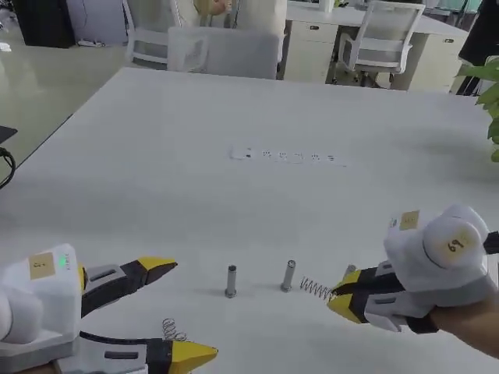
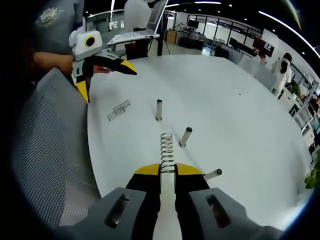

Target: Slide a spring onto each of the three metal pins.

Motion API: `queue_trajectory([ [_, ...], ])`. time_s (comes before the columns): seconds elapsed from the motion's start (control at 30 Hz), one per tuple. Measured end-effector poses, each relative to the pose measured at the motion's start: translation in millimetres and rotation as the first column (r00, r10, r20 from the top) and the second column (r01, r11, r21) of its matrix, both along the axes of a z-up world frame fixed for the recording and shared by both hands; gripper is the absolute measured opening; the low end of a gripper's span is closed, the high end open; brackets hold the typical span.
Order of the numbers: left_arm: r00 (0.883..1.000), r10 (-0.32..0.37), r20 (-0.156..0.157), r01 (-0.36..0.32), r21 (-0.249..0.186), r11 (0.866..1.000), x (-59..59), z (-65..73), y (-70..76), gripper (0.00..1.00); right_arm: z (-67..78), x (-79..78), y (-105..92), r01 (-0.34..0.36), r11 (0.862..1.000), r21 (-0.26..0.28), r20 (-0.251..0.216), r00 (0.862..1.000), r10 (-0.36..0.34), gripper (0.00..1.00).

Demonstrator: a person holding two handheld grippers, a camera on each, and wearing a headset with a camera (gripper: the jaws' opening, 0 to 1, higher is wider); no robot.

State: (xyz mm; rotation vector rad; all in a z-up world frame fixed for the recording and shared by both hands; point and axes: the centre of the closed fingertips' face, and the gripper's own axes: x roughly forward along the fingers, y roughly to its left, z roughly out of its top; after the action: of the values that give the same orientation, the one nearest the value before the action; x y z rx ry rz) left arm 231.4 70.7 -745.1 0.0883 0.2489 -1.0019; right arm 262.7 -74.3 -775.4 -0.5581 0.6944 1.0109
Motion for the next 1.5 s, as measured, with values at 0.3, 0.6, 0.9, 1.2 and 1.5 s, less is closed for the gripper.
queue_trajectory([
  [0.3, 1.0, -0.008, 0.022, 0.008, 0.0, 1.0, -0.3, 1.5, -0.2, 0.65, 4.3, -4.3, 11.0, -0.037, 0.999, -0.002, 0.008, 0.999, 0.037, 0.07],
  [0.6, 1.0, -0.019, 0.023, 0.019, -0.004, 1.0, -0.7, 1.0, -2.3, 0.57, 8.3, -5.5, 18.3, -0.061, 0.998, -0.005, 0.015, 0.998, 0.061, 0.07],
  [0.9, 0.999, -0.037, 0.025, 0.037, 0.002, 0.999, -0.3, -0.8, -5.0, 0.5, 9.8, -7.7, 25.1, -0.095, 0.995, -0.019, 0.012, 0.995, 0.095, 0.07],
  [1.2, 0.998, -0.062, 0.026, 0.062, 0.002, 0.998, -0.3, 1.4, -10.9, 0.46, 11.6, -9.5, 30.5, -0.125, 0.992, -0.03, 0.009, 0.992, 0.126, 0.07],
  [1.5, 0.995, -0.091, 0.028, 0.091, 0.01, 0.996, 1.5, 3.7, -17.6, 0.43, 16.2, -10.8, 41.7, -0.167, 0.985, -0.036, 0.01, 0.986, 0.167, 0.07],
])
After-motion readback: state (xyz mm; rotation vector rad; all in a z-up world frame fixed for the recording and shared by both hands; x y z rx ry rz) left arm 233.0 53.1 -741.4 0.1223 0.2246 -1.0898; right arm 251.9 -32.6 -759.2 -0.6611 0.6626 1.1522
